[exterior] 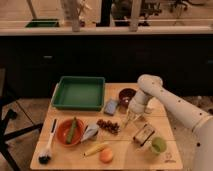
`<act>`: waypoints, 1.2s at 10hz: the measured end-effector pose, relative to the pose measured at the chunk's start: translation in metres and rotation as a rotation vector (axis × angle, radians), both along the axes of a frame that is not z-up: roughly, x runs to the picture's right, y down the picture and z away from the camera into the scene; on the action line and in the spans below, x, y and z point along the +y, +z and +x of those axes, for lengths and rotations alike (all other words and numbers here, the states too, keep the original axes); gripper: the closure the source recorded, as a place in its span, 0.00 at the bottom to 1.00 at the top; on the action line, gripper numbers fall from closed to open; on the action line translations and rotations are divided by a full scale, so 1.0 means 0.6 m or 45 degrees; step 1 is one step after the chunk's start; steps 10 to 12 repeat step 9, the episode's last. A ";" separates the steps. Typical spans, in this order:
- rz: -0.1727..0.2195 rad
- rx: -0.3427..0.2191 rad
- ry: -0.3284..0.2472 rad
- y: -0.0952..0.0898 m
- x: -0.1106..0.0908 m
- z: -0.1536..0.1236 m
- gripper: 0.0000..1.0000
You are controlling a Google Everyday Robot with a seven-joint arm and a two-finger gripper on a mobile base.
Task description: Place fork in table surface
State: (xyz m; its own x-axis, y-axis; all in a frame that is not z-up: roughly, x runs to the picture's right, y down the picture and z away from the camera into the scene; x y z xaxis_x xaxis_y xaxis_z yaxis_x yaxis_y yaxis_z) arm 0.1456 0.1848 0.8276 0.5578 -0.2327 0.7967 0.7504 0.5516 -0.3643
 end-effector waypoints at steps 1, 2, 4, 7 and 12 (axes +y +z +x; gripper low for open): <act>-0.006 -0.006 0.002 0.002 0.000 0.000 0.93; -0.011 -0.010 0.004 0.003 0.001 0.001 0.86; -0.020 -0.020 0.010 0.004 0.002 0.005 0.65; -0.037 -0.040 0.016 0.003 0.004 0.007 0.34; -0.046 -0.056 0.024 0.002 0.002 0.007 0.20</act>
